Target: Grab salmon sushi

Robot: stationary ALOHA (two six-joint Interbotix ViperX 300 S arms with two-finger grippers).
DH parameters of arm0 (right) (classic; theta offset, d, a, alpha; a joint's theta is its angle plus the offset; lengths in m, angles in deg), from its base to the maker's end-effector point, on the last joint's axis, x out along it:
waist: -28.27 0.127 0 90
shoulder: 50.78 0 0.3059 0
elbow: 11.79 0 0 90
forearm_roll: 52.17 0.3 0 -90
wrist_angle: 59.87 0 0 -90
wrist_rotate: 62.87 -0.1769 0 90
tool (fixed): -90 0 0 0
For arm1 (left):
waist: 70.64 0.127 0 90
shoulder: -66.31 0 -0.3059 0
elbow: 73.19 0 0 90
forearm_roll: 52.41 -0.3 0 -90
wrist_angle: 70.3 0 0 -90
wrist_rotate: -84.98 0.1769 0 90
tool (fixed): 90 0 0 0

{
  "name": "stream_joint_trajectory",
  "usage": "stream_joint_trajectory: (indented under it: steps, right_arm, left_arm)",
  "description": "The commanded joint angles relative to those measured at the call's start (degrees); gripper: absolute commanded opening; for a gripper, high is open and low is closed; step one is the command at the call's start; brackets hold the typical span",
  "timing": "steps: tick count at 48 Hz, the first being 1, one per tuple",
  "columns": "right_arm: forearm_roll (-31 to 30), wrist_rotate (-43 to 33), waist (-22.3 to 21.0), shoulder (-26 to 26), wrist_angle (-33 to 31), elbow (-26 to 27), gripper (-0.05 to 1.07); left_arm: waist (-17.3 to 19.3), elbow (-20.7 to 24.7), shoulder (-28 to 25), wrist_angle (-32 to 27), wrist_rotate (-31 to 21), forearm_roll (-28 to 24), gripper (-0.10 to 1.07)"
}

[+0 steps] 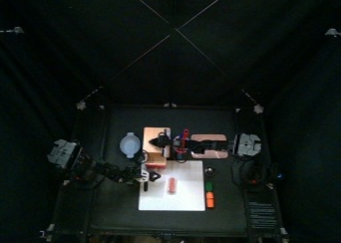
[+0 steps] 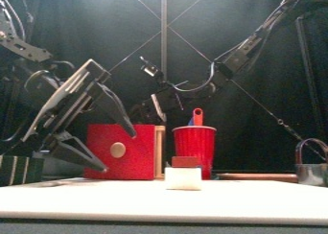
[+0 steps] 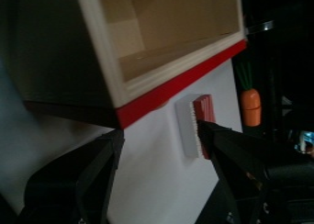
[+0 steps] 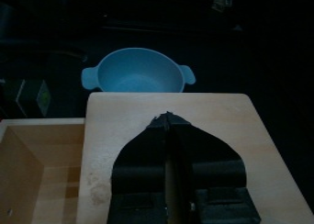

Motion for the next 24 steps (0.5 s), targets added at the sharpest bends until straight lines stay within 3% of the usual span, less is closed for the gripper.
stream_joint_trajectory:
  steps: [1,6,12,24]
  right_arm:
    - [0.0,0.09,-0.44,0.53,-0.79,0.18,0.04]
    - [0.0,0.0,-0.18,1.32,-0.79,0.18,0.04]
    - [0.26,-0.09,0.26,4.22,-0.79,-0.35,0.04]
    - [0.26,-0.09,2.99,14.33,-0.79,-3.34,0.04]
  left_arm:
    - [-0.35,-0.53,4.66,-3.08,-0.09,-2.37,0.97]
    - [-0.35,-2.9,11.25,-7.38,-0.09,-6.33,0.97]
    - [0.35,-5.8,19.16,-7.12,0.35,-10.81,0.97]
    - [9.58,-11.87,33.05,-1.41,4.48,-28.92,0.96]
